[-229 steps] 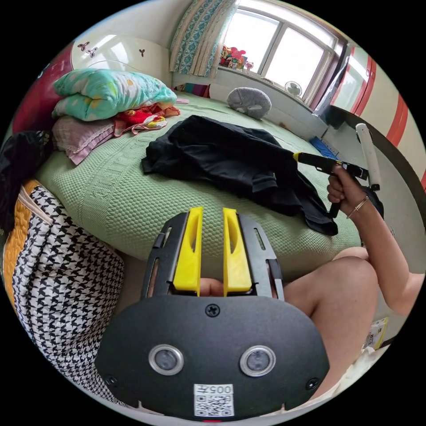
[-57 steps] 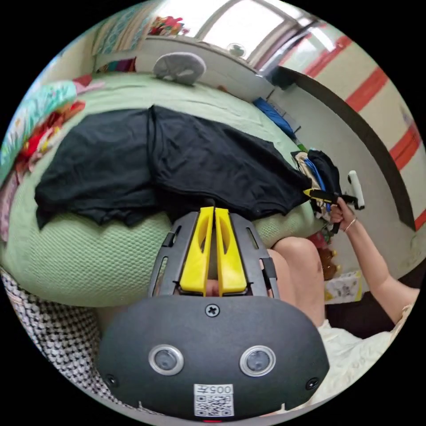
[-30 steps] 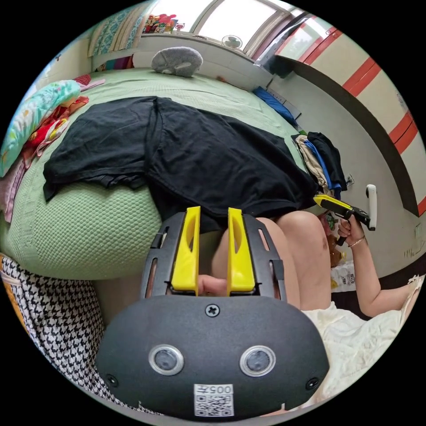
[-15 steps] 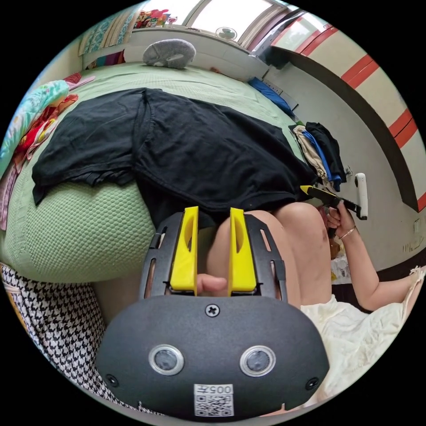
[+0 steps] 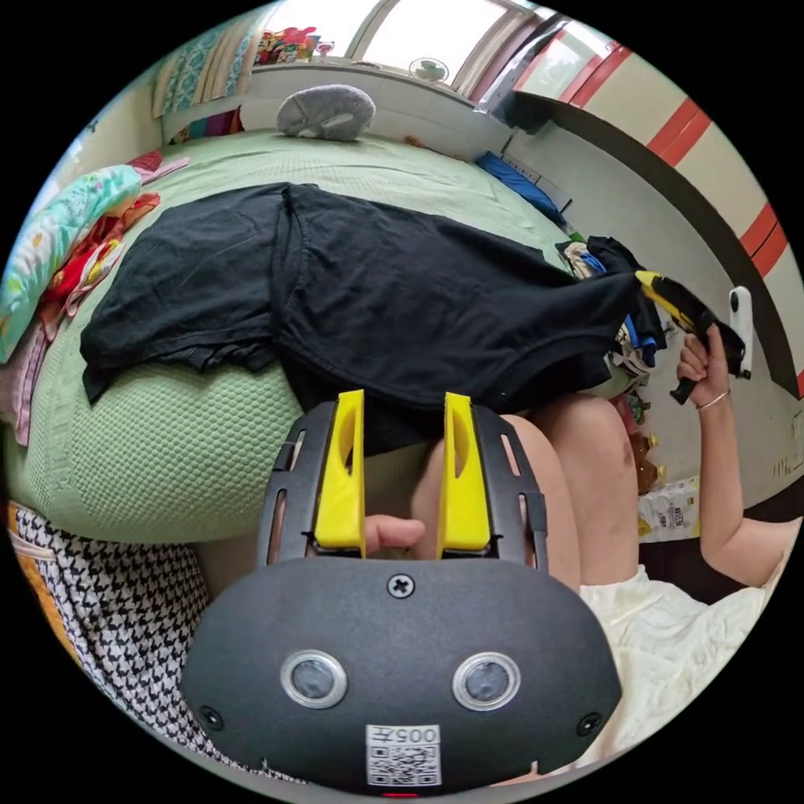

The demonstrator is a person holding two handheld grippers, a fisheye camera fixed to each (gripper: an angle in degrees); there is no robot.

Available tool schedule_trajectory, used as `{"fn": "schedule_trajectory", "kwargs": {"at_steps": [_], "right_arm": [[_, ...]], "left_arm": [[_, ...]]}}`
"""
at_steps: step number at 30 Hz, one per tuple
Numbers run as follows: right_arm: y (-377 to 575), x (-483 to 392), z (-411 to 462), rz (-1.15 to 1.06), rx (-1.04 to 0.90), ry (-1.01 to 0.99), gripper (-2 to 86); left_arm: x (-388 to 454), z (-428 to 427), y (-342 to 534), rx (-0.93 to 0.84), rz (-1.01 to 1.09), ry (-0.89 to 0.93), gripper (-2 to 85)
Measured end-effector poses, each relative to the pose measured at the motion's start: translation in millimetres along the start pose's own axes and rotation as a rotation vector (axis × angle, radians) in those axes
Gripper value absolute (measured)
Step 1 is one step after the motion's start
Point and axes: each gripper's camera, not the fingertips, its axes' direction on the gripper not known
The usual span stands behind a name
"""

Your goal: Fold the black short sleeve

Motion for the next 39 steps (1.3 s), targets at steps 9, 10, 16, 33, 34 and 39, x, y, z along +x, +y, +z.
{"fn": "schedule_trajectory", "kwargs": {"at_steps": [9,10,16,33,34,39], "right_arm": [[12,-2,-10,0.013,-0.013,0.011,-1.6],[14,-1,-11,0.02,-0.013,0.01,-1.6],[14,-4,-10,0.018,-0.02,0.02,-1.6],[9,-9,5,0.026,-0.053,0.027,-1.6],[8,-10,6,0.024,-0.056,0.026,-1.6],[3,-8,15,0.02,-0.079,0.037,-1.6]], "left_arm": [[-18,2,-21,0.051,-0.058,0.127,14.8],[-18,0,-22,0.07,-0.049,0.141,15.1],[-28,8,-33,0.057,-0.077,0.216,16.7],[-28,15,-63,0.026,-0.136,0.141,7.6],[-25,14,-63,0.029,-0.119,0.133,7.1],[-13,2,-65,0.086,-0.053,0.137,6.1]]}}
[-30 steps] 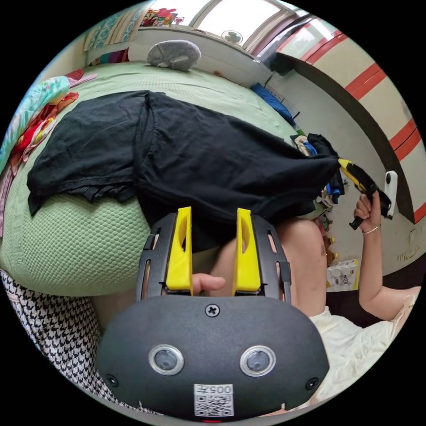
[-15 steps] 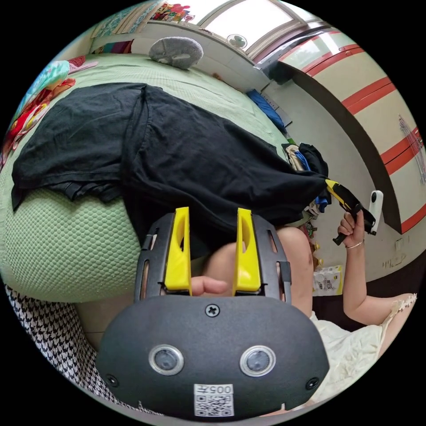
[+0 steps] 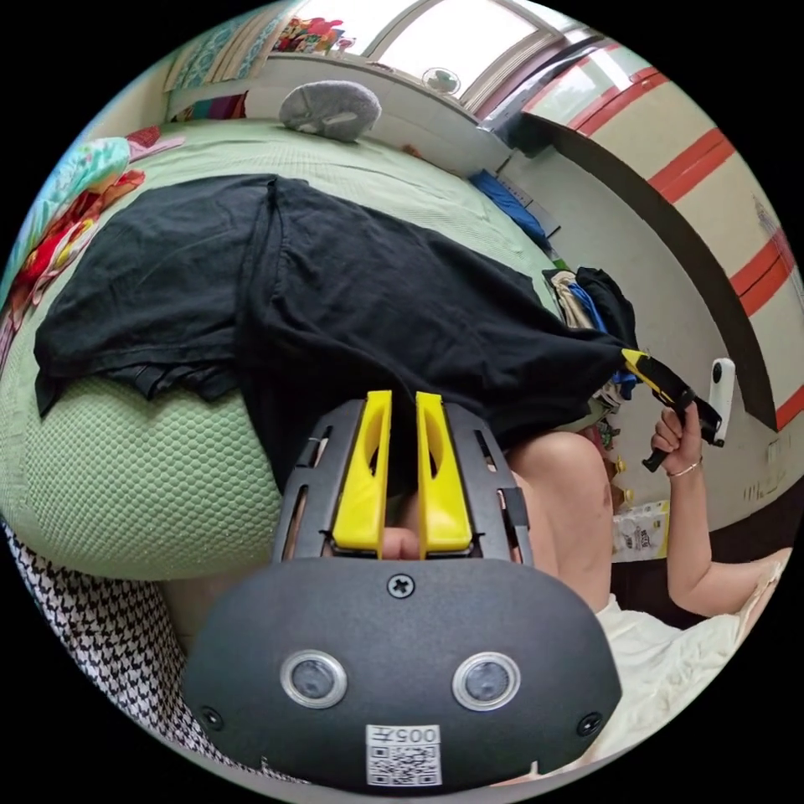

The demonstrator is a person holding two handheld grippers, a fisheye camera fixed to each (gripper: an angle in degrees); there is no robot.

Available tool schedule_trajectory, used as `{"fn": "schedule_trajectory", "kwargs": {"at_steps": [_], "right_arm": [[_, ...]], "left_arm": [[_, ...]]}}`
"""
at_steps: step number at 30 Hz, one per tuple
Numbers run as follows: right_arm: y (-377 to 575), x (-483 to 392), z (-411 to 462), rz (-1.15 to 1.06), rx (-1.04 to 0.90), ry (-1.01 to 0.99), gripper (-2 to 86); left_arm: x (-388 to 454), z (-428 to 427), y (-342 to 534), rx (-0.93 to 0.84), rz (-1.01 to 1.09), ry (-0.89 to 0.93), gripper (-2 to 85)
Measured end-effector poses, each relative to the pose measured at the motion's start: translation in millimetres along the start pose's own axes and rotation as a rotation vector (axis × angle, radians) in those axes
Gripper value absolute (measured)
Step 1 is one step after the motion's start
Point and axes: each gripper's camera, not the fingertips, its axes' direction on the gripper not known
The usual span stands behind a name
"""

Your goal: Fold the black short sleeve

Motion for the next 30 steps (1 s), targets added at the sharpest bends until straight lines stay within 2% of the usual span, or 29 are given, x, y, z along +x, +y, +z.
{"fn": "schedule_trajectory", "kwargs": {"at_steps": [6,11,16,20,24,27,30], "right_arm": [[-27,6,17,-0.037,-0.043,0.021,-1.6],[-129,0,35,-0.093,-0.08,0.046,-1.6],[-254,-19,38,-0.101,0.054,0.184,-1.4],[-320,-18,25,0.05,0.202,0.12,-0.3],[-325,-16,42,0.032,0.115,0.078,4.6],[-288,-11,64,-0.052,0.028,0.089,7.8],[-227,1,90,-0.123,-0.139,0.116,9.6]], "left_arm": [[21,-25,-26,0.063,0.089,-0.051,4.8],[34,-48,-120,0.135,0.146,-0.114,4.5],[56,-73,-241,0.19,0.186,-0.261,4.5],[71,-92,-294,0.302,0.121,-0.246,5.2],[65,-81,-298,0.258,0.109,-0.184,8.9],[52,-61,-269,0.189,0.125,-0.225,11.5],[33,-43,-218,0.095,0.119,-0.213,12.5]]}}
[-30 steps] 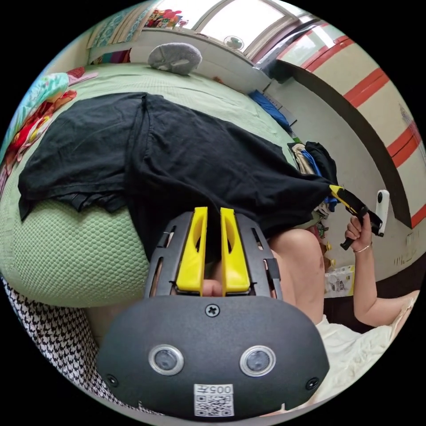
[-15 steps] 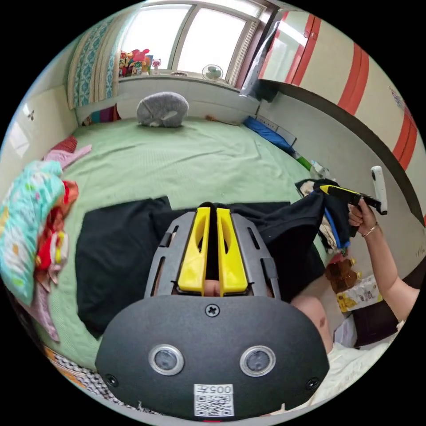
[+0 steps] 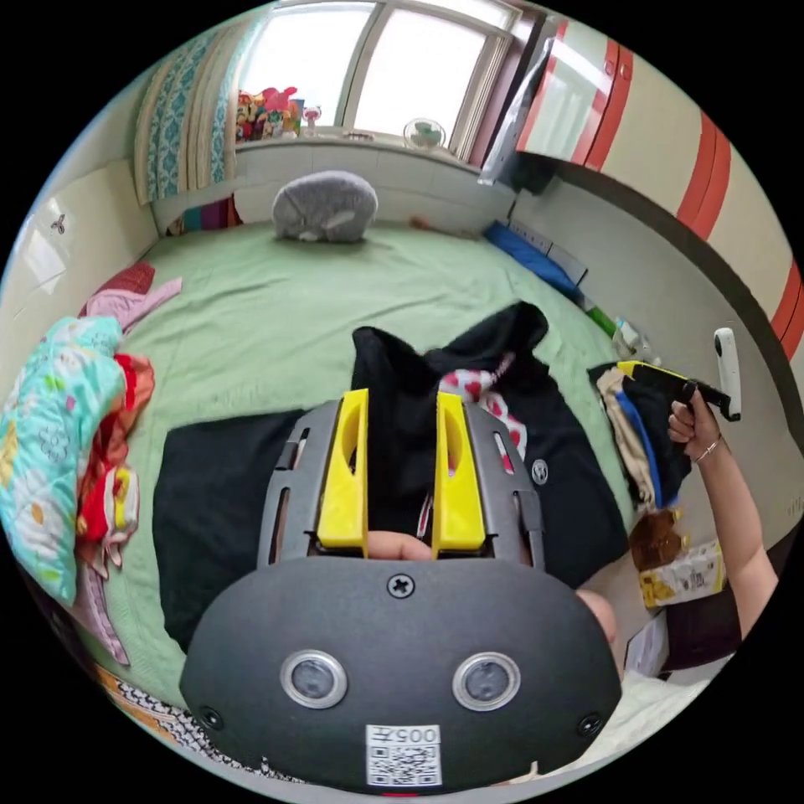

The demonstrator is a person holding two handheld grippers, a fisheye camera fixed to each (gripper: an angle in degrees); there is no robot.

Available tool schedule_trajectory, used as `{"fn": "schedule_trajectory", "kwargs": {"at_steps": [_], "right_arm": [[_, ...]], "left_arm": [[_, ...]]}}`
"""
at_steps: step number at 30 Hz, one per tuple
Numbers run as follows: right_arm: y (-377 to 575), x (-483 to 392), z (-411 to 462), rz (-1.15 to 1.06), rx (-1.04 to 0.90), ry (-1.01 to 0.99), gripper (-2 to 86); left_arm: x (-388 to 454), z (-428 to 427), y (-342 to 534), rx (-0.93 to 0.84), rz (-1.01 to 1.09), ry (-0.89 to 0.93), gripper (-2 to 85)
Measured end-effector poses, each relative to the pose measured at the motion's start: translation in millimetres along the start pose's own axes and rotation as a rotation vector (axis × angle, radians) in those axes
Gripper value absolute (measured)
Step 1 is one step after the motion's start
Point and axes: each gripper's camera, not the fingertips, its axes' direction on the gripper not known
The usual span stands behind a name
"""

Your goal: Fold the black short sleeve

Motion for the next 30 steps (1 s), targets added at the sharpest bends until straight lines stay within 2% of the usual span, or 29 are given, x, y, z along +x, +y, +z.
{"fn": "schedule_trajectory", "kwargs": {"at_steps": [5,8,11,18,19,22,25,30], "right_arm": [[121,-3,19,-0.09,-0.185,0.08,11.3],[167,2,8,-0.02,-0.19,-0.008,12.3],[192,5,2,0.044,-0.174,0.025,13.0],[215,-12,11,0.104,-0.198,0.108,10.6],[220,-15,10,0.14,-0.183,0.146,6.9],[233,-22,-1,0.186,-0.106,0.074,0.7],[241,-26,-26,0.188,-0.056,0.023,-1.2],[250,-35,-97,0.094,0.039,-0.001,-1.6]], "left_arm": [[-4,-5,111,-0.122,-0.029,0.043,13.6],[2,-18,163,-0.121,-0.077,0.046,15.0],[11,-18,197,-0.126,-0.141,0.044,16.0],[36,-10,209,-0.185,-0.152,-0.081,16.9],[39,-12,207,-0.197,-0.172,-0.105,15.9],[46,-20,202,-0.224,-0.211,-0.055,9.6],[56,-46,195,-0.194,-0.207,-0.058,3.9],[74,-126,182,-0.067,-0.153,-0.001,2.0]]}}
